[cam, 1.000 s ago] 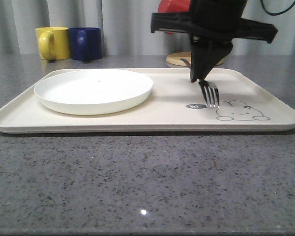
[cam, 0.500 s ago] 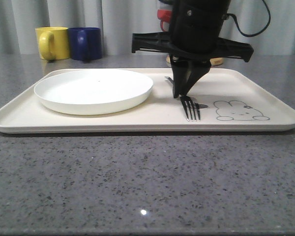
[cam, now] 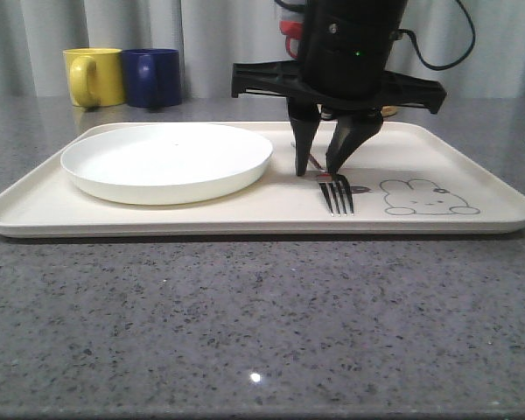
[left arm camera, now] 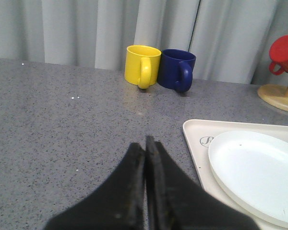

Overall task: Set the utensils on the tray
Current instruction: 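Open the right gripper to release the fork and rise, then move the right gripper to the steel chopsticks and grasp them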

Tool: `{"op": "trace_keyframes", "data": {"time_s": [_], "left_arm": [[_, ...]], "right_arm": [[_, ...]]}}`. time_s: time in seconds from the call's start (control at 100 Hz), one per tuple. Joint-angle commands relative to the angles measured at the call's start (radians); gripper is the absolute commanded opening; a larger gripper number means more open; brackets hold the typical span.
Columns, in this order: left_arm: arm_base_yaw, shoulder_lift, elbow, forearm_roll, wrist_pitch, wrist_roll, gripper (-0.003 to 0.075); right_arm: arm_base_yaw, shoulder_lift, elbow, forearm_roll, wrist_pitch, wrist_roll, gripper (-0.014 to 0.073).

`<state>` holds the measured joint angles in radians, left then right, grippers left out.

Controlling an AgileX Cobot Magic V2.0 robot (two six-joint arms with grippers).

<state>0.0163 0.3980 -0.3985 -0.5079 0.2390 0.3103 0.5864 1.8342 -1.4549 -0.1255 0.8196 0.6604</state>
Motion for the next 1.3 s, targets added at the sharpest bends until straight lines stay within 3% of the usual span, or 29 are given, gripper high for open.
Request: {"op": "trace_keyframes", "data": {"time_s": [0.0, 0.3, 0.45, 0.75, 0.99, 1.13, 1.29], "left_arm": [[-0.001, 0.005, -0.027, -0.017, -0.076, -0.001, -0.0019], [-0.001, 0.005, -0.027, -0.017, -0.076, -0.001, -0.0019], [-0.001, 0.005, -0.027, -0.017, -0.076, -0.001, -0.0019], [-0.001, 0.005, -0.027, -0.017, -0.076, -0.001, -0.0019], [-0.001, 0.005, -0.027, -0.017, -0.076, -0.001, -0.0019], [-0.001, 0.005, -0.027, -0.017, -0.076, -0.001, -0.0019], [-0.001, 0.005, -0.027, -0.017, -0.076, -0.001, -0.0019]], "right_arm": [[0.001, -0.047, -0.026, -0.020, -0.020, 0.001, 0.0301], [-0.006, -0.144, -0.033, -0.088, 0.001, -0.023, 0.0302], [-0.062, -0.218, -0.040, -0.088, 0.047, -0.119, 0.0302], [-0.323, -0.293, -0.038, -0.045, 0.211, -0.380, 0.0302], [-0.550, -0.284, 0.004, 0.027, 0.211, -0.516, 0.0302], [-0.630, -0.261, 0.017, 0.056, 0.205, -0.580, 0.0302], [-0.654, -0.221, 0.022, 0.071, 0.205, -0.629, 0.0302]]}}
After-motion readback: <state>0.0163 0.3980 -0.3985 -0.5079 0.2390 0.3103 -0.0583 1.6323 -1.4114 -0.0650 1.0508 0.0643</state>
